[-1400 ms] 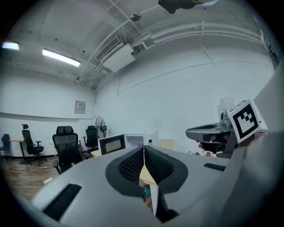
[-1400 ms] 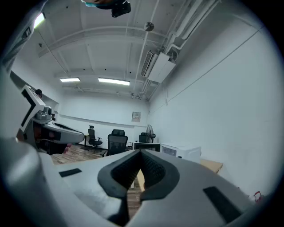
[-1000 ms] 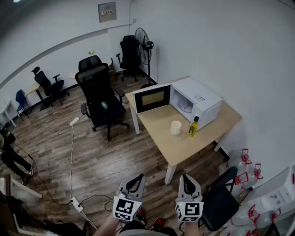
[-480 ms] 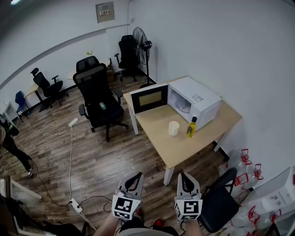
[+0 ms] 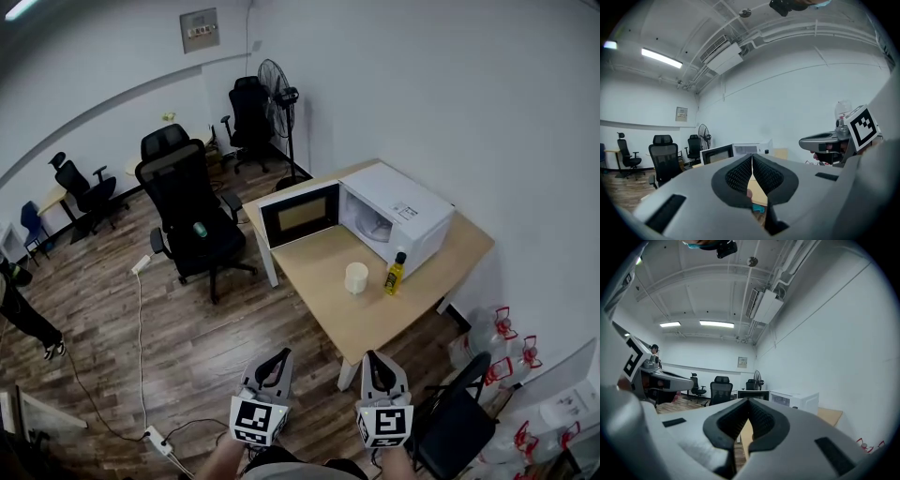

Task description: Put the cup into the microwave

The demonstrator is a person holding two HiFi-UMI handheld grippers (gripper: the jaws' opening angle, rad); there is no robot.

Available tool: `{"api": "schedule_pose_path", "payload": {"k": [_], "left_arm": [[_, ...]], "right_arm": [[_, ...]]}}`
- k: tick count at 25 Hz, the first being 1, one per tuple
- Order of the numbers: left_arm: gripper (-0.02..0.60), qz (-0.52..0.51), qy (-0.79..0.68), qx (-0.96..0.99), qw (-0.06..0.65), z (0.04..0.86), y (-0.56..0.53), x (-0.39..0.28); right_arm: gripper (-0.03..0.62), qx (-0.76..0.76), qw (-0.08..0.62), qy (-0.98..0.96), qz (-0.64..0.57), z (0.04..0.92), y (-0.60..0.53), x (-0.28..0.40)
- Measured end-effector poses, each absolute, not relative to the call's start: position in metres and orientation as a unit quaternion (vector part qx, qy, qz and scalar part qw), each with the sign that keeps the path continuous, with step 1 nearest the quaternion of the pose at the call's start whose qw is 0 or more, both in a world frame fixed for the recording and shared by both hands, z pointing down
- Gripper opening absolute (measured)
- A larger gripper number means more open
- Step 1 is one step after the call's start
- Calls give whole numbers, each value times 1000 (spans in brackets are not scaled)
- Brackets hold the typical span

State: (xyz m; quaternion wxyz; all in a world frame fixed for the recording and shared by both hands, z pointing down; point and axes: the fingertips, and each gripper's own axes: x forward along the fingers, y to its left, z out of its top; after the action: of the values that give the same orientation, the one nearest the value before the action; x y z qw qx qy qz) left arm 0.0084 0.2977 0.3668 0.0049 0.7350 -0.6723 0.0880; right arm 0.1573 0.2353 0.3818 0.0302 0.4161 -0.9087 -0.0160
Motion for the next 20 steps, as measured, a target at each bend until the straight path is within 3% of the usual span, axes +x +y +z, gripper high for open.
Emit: {"api": "schedule_pose_path", "payload": {"k": [8,20], "left_arm": [[26,85,-623,778,-2,351,208,-71],[26,97,-525,845,8,366,99,-127]], "right_arm": [[17,469,26,-883,-17,367,172,79],[17,577,42,-816,1,379,97,34]]}}
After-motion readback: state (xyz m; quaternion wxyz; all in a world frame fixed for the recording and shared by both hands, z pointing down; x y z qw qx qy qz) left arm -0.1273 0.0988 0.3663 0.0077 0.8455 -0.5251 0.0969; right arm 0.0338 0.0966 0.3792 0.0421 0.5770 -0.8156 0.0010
